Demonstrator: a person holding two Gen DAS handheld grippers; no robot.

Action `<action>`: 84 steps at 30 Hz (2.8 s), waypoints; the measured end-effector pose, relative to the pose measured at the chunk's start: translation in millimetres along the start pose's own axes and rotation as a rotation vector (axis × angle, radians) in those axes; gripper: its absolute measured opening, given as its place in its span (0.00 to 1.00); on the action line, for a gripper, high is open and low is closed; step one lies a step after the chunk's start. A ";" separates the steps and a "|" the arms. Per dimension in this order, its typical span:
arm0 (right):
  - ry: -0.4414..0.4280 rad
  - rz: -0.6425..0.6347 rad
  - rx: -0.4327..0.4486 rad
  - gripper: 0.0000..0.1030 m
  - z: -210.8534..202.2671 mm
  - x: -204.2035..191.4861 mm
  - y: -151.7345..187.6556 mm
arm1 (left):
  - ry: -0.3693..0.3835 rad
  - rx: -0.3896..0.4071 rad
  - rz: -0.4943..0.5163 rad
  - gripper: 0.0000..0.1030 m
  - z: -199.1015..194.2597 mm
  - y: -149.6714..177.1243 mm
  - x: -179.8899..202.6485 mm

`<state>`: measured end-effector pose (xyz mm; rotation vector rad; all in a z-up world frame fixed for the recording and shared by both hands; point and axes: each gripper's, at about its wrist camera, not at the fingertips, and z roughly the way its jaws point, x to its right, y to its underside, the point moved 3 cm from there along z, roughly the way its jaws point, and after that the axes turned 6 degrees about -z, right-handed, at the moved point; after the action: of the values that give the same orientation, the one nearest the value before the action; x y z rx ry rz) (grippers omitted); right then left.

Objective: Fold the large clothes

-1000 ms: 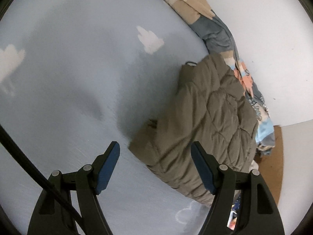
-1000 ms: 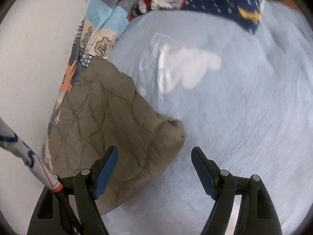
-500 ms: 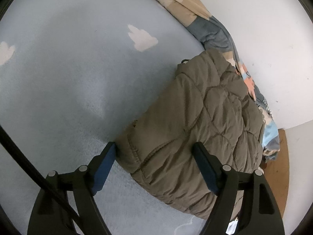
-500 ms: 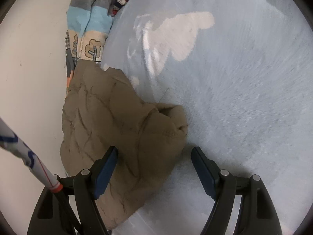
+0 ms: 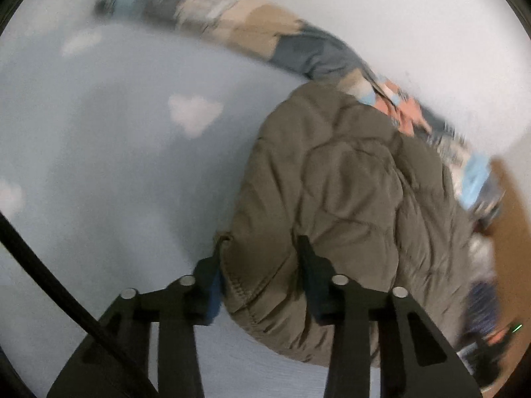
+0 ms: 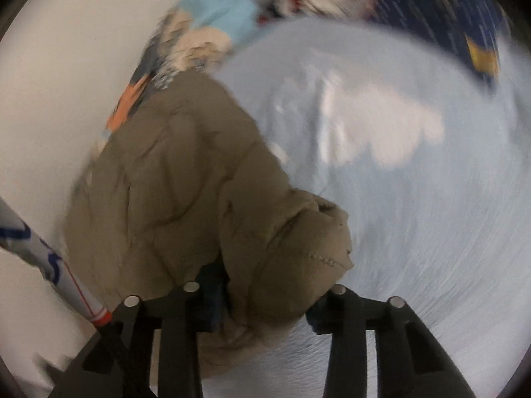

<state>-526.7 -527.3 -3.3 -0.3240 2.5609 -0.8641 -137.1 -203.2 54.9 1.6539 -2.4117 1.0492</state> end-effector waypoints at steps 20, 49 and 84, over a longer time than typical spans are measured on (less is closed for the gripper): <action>0.169 -0.436 0.174 0.31 -63.7 -61.1 2.3 | -0.085 0.143 0.194 0.32 -53.2 2.9 33.0; -0.078 0.012 -0.093 0.42 -103.3 64.4 114.5 | -0.062 -0.064 -0.023 0.53 -126.5 112.4 -76.1; -0.005 -0.063 0.102 0.52 -136.2 10.3 89.7 | -0.094 0.206 0.318 0.59 -138.9 117.1 41.5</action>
<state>-605.5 -389.6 36.1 -0.3764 2.5030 -1.0116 -299.4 -137.6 118.9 1.4283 -2.7792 1.3311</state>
